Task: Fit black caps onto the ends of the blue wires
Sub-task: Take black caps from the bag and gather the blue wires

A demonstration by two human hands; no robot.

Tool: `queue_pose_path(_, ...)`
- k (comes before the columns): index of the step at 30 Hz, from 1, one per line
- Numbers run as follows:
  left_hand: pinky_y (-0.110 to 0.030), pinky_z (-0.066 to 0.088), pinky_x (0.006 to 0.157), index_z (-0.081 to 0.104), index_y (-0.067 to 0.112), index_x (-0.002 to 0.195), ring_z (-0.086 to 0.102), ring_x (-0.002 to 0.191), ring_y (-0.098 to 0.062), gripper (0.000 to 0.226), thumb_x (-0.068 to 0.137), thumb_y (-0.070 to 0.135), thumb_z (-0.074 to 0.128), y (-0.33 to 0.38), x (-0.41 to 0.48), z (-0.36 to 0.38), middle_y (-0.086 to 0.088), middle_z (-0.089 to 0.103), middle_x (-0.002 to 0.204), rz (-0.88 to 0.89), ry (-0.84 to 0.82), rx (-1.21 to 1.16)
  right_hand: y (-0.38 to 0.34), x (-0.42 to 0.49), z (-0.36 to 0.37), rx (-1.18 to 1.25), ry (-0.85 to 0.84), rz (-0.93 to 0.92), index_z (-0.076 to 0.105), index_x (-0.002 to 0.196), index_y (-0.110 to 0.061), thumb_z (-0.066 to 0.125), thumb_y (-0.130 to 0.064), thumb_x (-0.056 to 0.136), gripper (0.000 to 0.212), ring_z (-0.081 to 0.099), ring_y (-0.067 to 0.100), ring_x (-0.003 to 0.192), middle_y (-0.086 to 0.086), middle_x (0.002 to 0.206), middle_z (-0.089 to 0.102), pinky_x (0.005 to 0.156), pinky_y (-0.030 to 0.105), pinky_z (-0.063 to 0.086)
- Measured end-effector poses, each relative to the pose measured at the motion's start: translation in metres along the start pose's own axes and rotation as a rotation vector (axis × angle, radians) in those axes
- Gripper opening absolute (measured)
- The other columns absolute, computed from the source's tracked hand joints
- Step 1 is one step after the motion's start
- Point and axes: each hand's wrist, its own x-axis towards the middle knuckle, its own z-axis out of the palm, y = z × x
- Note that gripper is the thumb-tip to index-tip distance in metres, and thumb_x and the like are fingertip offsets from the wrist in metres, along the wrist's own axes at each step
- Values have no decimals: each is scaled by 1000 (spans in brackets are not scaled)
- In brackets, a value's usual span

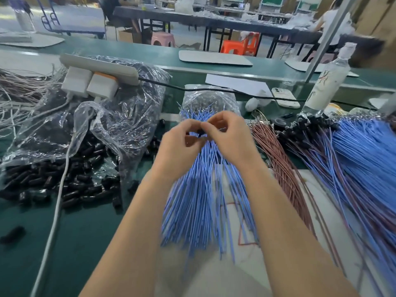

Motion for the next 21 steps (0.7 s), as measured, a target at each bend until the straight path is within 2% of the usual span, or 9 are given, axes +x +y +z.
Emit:
queue_pose_path(2, -17, 51, 76, 66, 12, 100, 65, 77, -4, 15, 85, 13, 68, 6, -2, 11, 8, 70, 86, 23, -37, -16, 3, -4, -12, -26, 42, 2, 58, 83, -16, 72, -32, 82, 22, 57, 10, 67, -5, 74, 61, 63, 16, 46)
queue_pose_path(3, -16, 51, 75, 66, 12, 96, 65, 76, -4, 13, 84, 14, 69, 6, -2, 14, 8, 70, 83, 8, -27, -30, 5, -7, -14, -17, 52, 10, 57, 82, -15, 73, -33, 82, 24, 57, 12, 68, -4, 74, 62, 65, 19, 47)
queue_pose_path(5, -21, 54, 73, 65, 13, 92, 66, 76, -9, 8, 85, 10, 67, 3, -1, 16, 0, 71, 85, -107, 22, -165, 10, -14, -14, 43, 43, 50, 60, 84, -12, 70, -36, 84, 26, 63, 18, 73, 2, 79, 66, 72, 31, 53)
queue_pose_path(7, -20, 55, 68, 60, 15, 89, 66, 75, -11, 11, 87, 4, 62, -3, 0, 12, -5, 69, 88, -277, 103, -427, 18, -20, -14, -34, -1, 109, 63, 88, -10, 67, -42, 85, 33, 65, 21, 76, 4, 82, 68, 75, 36, 54)
queue_pose_path(10, -18, 55, 66, 56, 14, 87, 63, 75, -10, 12, 89, 2, 58, -12, 3, 4, -6, 64, 91, -408, 195, -712, 25, -26, -8, -432, -276, 225, 67, 84, -1, 67, -53, 81, 52, 65, 27, 74, 14, 77, 69, 73, 39, 53)
queue_pose_path(13, -18, 54, 63, 54, 14, 89, 61, 70, -8, 14, 89, 2, 60, -19, 3, 6, -5, 61, 88, -467, 224, -816, 23, -28, 1, -562, -452, 244, 62, 68, -8, 69, -47, 82, 42, 58, 22, 59, 9, 59, 60, 57, 31, 49)
queue_pose_path(16, -16, 53, 66, 56, 15, 89, 59, 69, -9, 18, 88, -1, 61, -21, 2, 14, -2, 61, 80, -383, 192, -633, 24, -28, 1, -495, -452, 228, 58, 63, -11, 67, -34, 84, 33, 44, 16, 50, 5, 56, 51, 47, 26, 33)
queue_pose_path(18, -15, 51, 68, 56, 18, 86, 59, 68, -7, 23, 85, -4, 62, -22, 1, 18, 0, 62, 79, -287, 172, -472, 25, -28, -4, -363, -399, 252, 59, 63, -9, 65, -26, 84, 28, 39, 15, 50, 5, 55, 48, 49, 26, 31)
queue_pose_path(21, -10, 49, 69, 56, 21, 81, 60, 64, 4, 27, 83, -5, 64, -22, 0, 20, 1, 64, 82, -188, 143, -370, 28, -26, -13, 121, -279, 384, 62, 67, -8, 63, -18, 86, 22, 40, 9, 42, -1, 53, 54, 46, 23, 32)
